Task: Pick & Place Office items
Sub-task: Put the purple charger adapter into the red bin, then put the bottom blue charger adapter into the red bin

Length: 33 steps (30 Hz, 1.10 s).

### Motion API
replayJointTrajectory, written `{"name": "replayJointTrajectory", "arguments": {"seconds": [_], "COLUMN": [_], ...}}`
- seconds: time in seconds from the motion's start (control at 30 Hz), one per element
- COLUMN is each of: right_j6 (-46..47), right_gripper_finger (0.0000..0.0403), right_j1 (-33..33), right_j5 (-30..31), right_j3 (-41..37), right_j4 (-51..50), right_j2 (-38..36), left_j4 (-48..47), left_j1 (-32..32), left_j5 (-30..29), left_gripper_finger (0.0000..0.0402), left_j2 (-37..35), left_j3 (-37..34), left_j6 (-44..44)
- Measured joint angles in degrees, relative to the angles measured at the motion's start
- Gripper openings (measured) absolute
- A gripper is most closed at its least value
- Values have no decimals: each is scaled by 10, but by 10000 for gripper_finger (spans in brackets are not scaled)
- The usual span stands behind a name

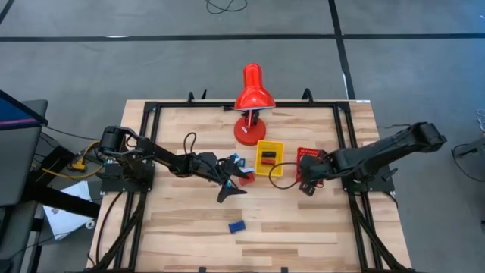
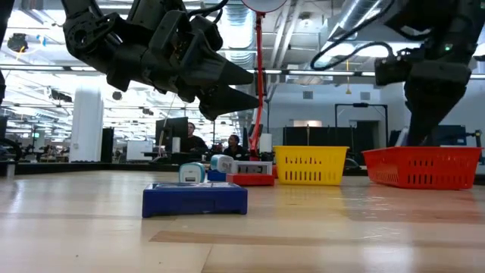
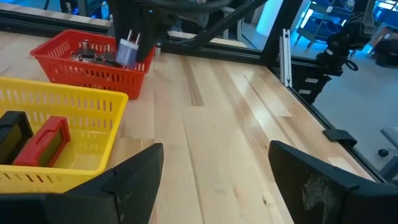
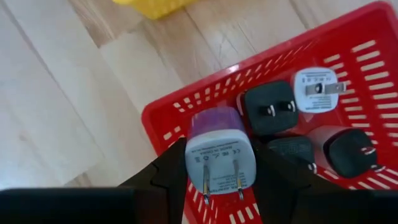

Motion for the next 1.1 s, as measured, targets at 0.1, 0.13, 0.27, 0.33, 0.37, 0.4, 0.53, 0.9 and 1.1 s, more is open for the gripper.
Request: {"name": "replayJointTrajectory", "arguments": {"seconds": [0.1,0.13,0.27,0.33,0.37,0.4,0.53,0.9,1.1], "right_j6": [1,1,-11,-19,-25,-30,-34,-59,-65], "right_gripper_finger": [134,134,134,135,135,137,151,193,195], "right_j1": [-4,-7,-24,-32,-35,-38,-49,-59,-57], "right_j5": [0,-1,-26,-30,-30,-31,-32,-34,-36], "right_j3": [0,0,0,0,0,0,0,0,41], "right_j4": [0,0,1,9,13,17,21,19,-33], "right_j2": [18,25,56,69,75,80,96,101,101], "left_j4": [0,0,-1,-1,-1,-1,-1,-3,-28], "left_j1": [0,0,0,0,0,0,0,0,0], "left_j5": [0,0,0,0,0,0,0,0,0], "left_gripper_finger": [287,287,287,287,287,287,287,287,287], "left_j2": [0,0,0,0,0,0,0,0,0], "left_j3": [0,0,0,0,0,0,0,0,0], "left_j6": [0,0,0,0,0,0,0,0,0]}}
